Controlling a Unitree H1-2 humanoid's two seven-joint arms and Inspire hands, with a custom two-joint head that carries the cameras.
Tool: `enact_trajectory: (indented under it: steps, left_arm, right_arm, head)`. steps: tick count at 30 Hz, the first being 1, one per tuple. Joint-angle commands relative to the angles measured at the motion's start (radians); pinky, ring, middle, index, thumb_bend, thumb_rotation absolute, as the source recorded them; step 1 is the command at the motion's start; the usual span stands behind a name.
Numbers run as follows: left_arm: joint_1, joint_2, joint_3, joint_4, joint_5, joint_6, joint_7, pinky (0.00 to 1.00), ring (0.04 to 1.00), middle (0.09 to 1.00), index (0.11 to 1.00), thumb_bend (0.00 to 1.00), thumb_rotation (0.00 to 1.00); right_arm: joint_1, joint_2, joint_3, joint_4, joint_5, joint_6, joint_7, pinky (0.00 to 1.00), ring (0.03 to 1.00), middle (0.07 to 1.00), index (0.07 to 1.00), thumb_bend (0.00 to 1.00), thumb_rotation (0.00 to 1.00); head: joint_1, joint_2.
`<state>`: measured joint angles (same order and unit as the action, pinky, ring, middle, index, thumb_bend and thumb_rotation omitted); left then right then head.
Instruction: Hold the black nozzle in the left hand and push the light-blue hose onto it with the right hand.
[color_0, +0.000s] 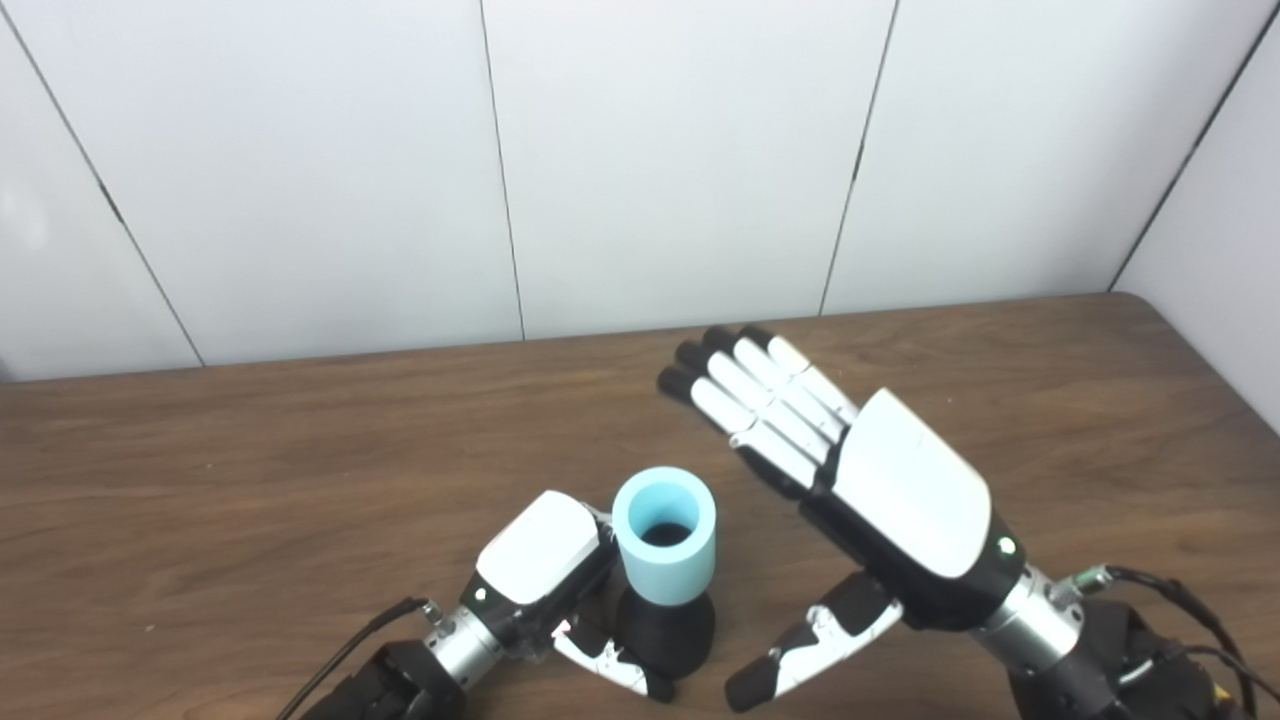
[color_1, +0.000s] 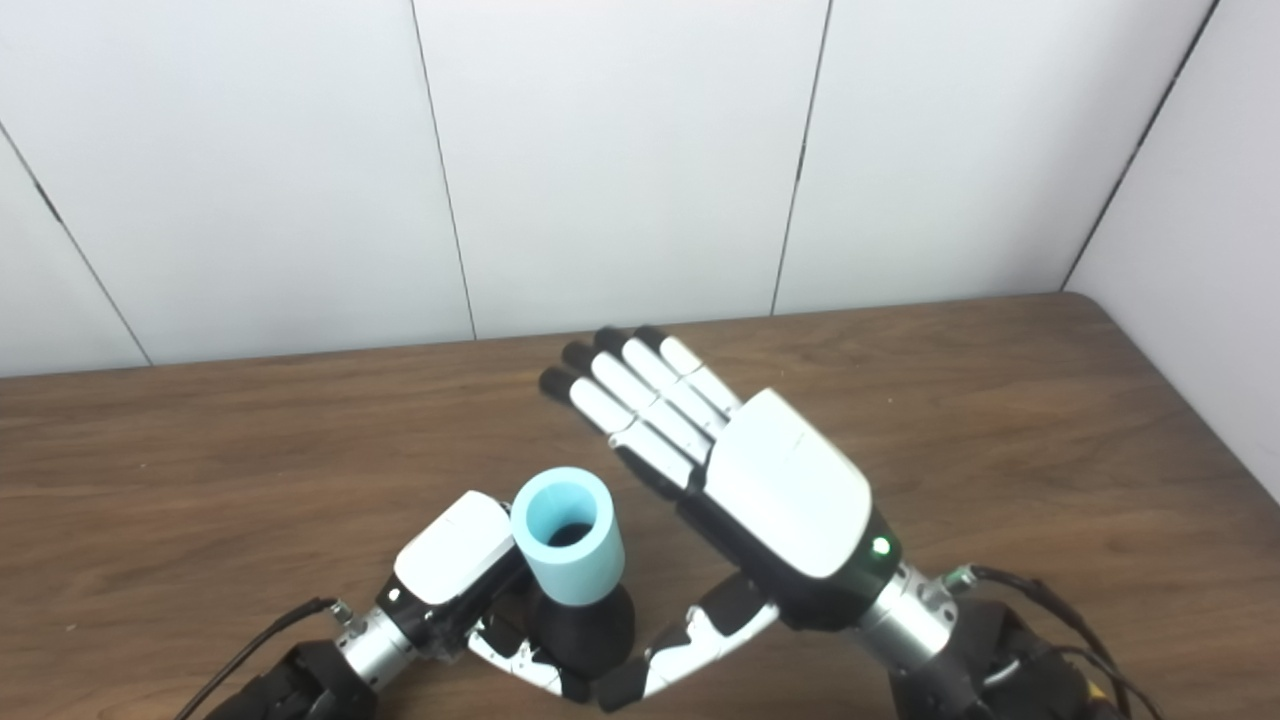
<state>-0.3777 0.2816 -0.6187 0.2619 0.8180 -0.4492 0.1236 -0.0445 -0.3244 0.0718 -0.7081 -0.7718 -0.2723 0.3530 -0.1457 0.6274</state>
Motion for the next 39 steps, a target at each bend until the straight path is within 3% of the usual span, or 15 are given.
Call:
enact_trajectory:
  steps: [1, 16, 29, 39]
  left_arm:
    - [0.057, -0.002, -0.047, 0.064, 0.019, -0.014, -0.053, 0.3, 0.394, 0.491, 0.524, 0.5, 0.0]
    - [0.056, -0.003, -0.046, 0.064, 0.027, -0.01, -0.051, 0.3, 0.385, 0.491, 0.535, 0.5, 0.0]
    - [0.059, 0.0, -0.045, 0.066, 0.022, -0.011, -0.053, 0.31, 0.401, 0.496, 0.517, 0.5, 0.0]
    - [0.059, 0.0, -0.045, 0.068, 0.028, -0.013, -0.042, 0.3, 0.385, 0.486, 0.538, 0.5, 0.0]
  right_arm:
    - [-0.018, 0.003, 0.004, -0.039, -0.022, 0.017, 0.028, 1.0, 1.0, 1.0, 1.0, 0.98, 0.85]
    - [0.016, 0.021, 0.041, -0.02, -0.09, -0.011, 0.042, 1.0, 1.0, 1.0, 0.965, 1.0, 0.82]
    - [0.029, 0.025, 0.042, -0.002, -0.053, -0.08, -0.047, 1.0, 1.0, 0.99, 0.938, 0.95, 0.81]
    - [0.05, 0.019, 0.043, -0.002, -0.064, -0.107, -0.041, 1.0, 1.0, 0.934, 0.867, 0.94, 0.81]
  head:
    - [-0.002, 0.003]
    - [0.003, 0.0]
    - [0.001, -0.002]
    - [0.001, -0.002]
